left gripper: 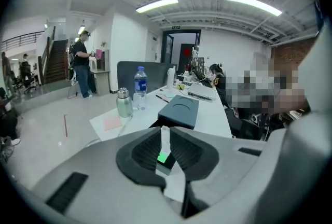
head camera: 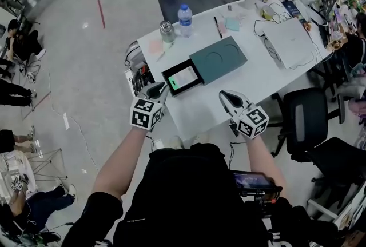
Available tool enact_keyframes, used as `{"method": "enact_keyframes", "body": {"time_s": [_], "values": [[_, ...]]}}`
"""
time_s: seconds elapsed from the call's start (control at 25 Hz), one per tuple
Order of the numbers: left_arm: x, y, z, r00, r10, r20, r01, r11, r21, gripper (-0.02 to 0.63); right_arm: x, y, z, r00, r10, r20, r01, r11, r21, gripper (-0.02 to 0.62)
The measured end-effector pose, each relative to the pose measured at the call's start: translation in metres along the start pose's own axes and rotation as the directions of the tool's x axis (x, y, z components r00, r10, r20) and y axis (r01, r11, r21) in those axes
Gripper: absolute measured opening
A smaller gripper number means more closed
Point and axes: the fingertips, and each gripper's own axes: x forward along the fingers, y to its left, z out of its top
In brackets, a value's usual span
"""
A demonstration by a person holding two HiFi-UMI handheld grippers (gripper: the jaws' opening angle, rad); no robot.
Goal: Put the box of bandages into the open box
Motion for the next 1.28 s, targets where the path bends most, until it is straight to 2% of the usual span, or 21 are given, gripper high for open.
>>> {"method": "enact_keyframes", "body": {"time_s": [0.12,0.44,0.72,1.28], "values": [[-0.025,0.001,-0.007,0.999,0.005,0.051,-0.004,1.0,-0.023,0.018,0.002,0.017,0.004,1.0,-0.003,0.009,0.003,1.0,-0.015,0.026],[-0.087,-0.006,-0.047,0.984,-0.024,0.175,0.04,0.995,-0.094,0.008,-0.004,0.059,-0.007,1.0,-0.014,0.003,0.014,0.999,-0.044,0.026],[-0.119,-0.007,-0.077,0.976,-0.034,0.215,0.061,0.991,-0.117,0.008,-0.017,0.094,-0.019,0.999,-0.041,0.023,0.042,0.998,-0.046,0.026],[-0.154,-0.006,-0.077,0.966,-0.087,0.244,0.107,0.992,-0.073,0.008,-0.045,0.134,-0.014,0.99,-0.128,0.065,0.131,0.99,-0.049,0.026]]}}
